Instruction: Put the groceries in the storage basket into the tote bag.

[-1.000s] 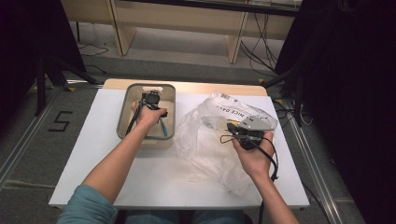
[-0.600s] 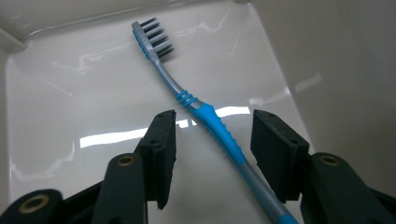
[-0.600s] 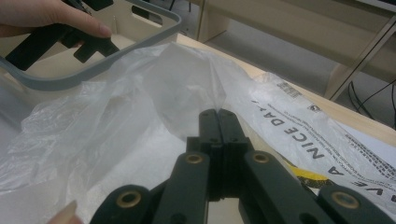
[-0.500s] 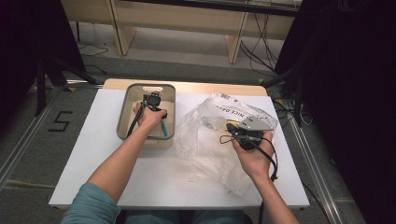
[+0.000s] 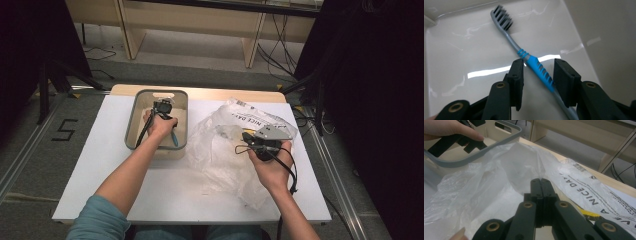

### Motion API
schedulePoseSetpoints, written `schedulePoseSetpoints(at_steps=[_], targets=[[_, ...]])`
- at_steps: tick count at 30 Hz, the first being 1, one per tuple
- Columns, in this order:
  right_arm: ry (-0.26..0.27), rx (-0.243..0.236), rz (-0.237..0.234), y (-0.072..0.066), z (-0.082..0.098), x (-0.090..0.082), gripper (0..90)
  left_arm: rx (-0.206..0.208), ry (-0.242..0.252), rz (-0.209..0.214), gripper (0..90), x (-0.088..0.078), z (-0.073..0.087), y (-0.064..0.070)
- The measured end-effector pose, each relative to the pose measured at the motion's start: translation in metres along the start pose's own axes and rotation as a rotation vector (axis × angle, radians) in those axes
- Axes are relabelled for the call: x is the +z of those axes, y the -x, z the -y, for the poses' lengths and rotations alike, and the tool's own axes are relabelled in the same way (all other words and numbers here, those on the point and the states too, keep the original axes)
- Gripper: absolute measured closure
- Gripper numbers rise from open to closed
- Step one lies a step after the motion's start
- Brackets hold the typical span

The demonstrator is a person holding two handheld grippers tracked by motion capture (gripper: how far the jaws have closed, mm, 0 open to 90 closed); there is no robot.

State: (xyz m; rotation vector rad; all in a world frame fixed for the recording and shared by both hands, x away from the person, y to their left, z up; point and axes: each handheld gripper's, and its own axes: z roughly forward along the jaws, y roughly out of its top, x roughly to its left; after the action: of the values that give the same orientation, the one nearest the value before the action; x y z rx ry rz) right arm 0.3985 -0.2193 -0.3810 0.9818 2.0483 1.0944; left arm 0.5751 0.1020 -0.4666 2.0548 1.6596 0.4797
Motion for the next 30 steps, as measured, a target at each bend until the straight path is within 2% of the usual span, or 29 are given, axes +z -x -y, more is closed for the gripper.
schedulePoseSetpoints(at_steps=[8, 13, 30], targets=[[-0.001, -0.002, -0.001, 0.0, -0.0001, 0.0005, 90.0, -0.023, 0.013, -0.013, 57.9, 0.0022, -0.0015, -0.0055], [-0.002, -0.001, -0.002, -0.0001, -0.0003, 0.0003, 90.0, -0.022, 0.013, -0.016, 59.8, 0.0024, -0.0016, -0.0056], [0.001, -0.001, -0.002, -0.0007, -0.0003, 0.0, 90.0, -0.014, 0.006, -0.024, 75.5, 0.0013, -0.0014, -0.0091]])
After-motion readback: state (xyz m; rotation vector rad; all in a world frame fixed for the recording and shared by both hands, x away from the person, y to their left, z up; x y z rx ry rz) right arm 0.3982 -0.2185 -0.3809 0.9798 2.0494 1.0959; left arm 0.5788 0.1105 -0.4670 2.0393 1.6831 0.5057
